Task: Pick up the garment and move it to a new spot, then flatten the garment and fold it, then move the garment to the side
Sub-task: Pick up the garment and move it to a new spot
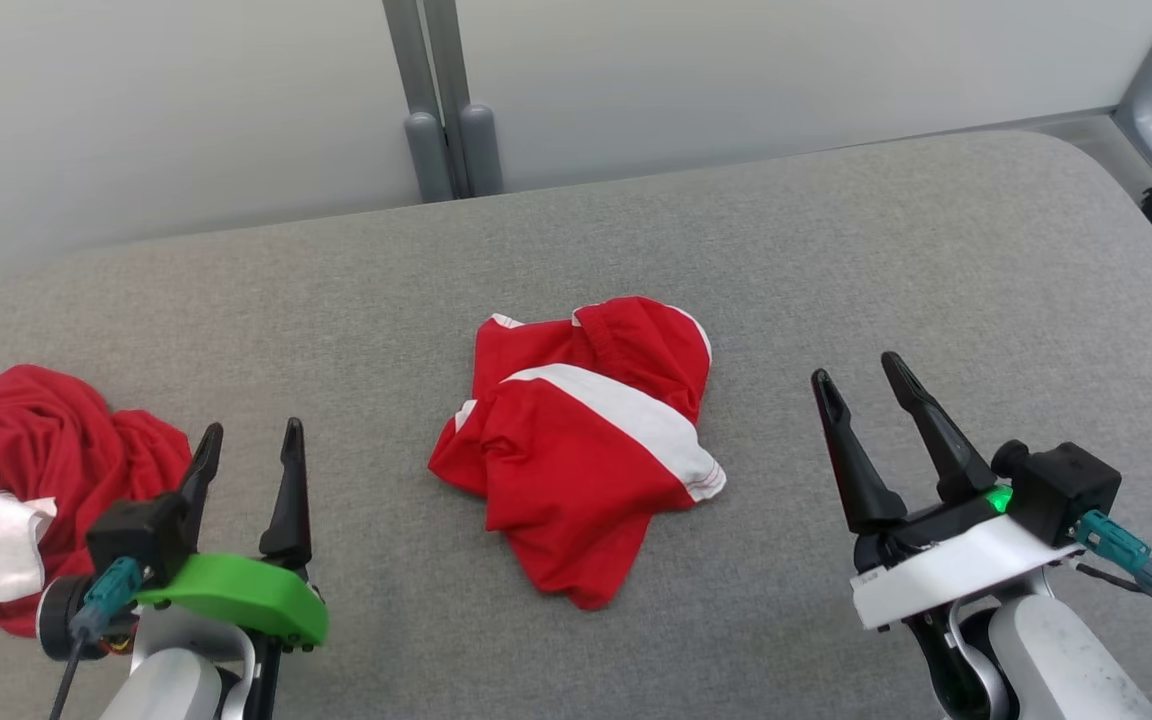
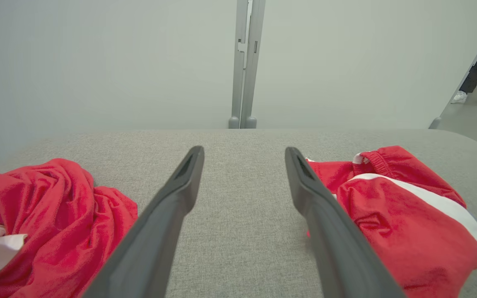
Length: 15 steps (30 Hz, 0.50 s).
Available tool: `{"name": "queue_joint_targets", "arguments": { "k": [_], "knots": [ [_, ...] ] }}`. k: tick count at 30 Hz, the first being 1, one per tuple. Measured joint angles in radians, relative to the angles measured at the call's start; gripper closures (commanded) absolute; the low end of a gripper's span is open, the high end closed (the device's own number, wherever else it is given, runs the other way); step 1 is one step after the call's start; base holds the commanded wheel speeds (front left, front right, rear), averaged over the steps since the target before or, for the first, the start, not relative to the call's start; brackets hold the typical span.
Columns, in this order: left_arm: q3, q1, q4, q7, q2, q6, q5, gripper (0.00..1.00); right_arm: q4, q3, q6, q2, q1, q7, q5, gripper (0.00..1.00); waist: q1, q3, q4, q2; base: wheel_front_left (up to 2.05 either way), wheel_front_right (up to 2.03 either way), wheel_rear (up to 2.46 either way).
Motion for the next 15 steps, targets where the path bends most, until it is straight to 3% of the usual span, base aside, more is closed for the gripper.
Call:
{"name": "queue_joint_targets", "arguments": {
  "k": [3, 7, 15],
  "knots": [
    [0.058, 0.062, -0.058, -0.005, -0.021, 0.026, 0.028, 0.00, 0.008, -0.016, 0.000, 0.008, 0.028, 0.000, 0.000, 0.00, 0.0000, -0.011, 0.021, 0.0000, 0.00, 0.00, 0.00],
    [0.121, 0.156, -0.096, -0.006, -0.062, 0.027, 0.081, 0.00, 0.021, -0.021, 0.000, 0.010, 0.047, 0.000, 0.000, 0.00, 0.0000, -0.023, 0.040, 0.0000, 0.00, 0.00, 0.00],
    [0.195, 0.200, -0.105, -0.006, -0.114, -0.016, 0.162, 0.00, 0.030, -0.021, 0.000, 0.002, 0.058, 0.000, 0.000, 0.00, 0.0000, -0.034, 0.055, 0.0000, 0.00, 0.00, 0.00]
  ]
}}
